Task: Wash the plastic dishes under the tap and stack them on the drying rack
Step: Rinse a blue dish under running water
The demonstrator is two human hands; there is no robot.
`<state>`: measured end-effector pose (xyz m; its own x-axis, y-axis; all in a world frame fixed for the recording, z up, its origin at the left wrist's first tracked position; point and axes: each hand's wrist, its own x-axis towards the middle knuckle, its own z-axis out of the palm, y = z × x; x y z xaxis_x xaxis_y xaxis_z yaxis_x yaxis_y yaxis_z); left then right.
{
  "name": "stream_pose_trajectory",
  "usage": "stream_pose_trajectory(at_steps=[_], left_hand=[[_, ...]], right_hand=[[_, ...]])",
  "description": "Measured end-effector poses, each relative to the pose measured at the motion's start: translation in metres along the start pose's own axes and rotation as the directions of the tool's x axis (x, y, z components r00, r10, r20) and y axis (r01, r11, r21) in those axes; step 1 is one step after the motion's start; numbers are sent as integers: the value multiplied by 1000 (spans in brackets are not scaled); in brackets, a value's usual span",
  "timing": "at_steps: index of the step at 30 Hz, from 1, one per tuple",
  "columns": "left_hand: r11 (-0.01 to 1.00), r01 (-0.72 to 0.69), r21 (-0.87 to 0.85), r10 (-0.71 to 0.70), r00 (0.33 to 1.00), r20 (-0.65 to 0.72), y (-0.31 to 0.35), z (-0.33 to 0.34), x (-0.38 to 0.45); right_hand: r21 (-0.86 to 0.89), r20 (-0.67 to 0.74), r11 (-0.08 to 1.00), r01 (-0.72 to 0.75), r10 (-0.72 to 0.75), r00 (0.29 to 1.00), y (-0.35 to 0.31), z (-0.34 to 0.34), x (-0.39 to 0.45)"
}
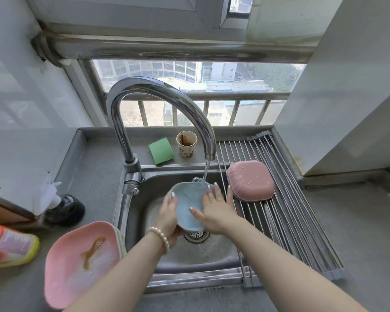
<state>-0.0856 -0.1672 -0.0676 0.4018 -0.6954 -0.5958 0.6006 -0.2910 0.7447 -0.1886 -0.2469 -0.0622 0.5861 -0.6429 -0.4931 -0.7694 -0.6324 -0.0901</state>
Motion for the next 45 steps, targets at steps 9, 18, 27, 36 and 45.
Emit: stream_pose_trajectory(at_steps=[9,18,27,36,45], left_hand=[[867,296,-400,-224,950,218,-18,-5,3],[859,267,-438,-194,960,204,-15,-6,21],[895,-313,319,366,923,-121,32,-8,25],[844,45,534,51,985,-164,3,-23,45],[986,136,99,-135,991,-20,8,5,21]], right_hand=[[264,85,934,242,-273,958,-38,-9,6],[170,-202,886,431,-397,896,-13,-12,-38],[932,-157,363,10,377,913,26,22,-18],[992,-42,129,-11,404,914,20,1,-6],[852,-401,459,252,261,878,34,1,-21]])
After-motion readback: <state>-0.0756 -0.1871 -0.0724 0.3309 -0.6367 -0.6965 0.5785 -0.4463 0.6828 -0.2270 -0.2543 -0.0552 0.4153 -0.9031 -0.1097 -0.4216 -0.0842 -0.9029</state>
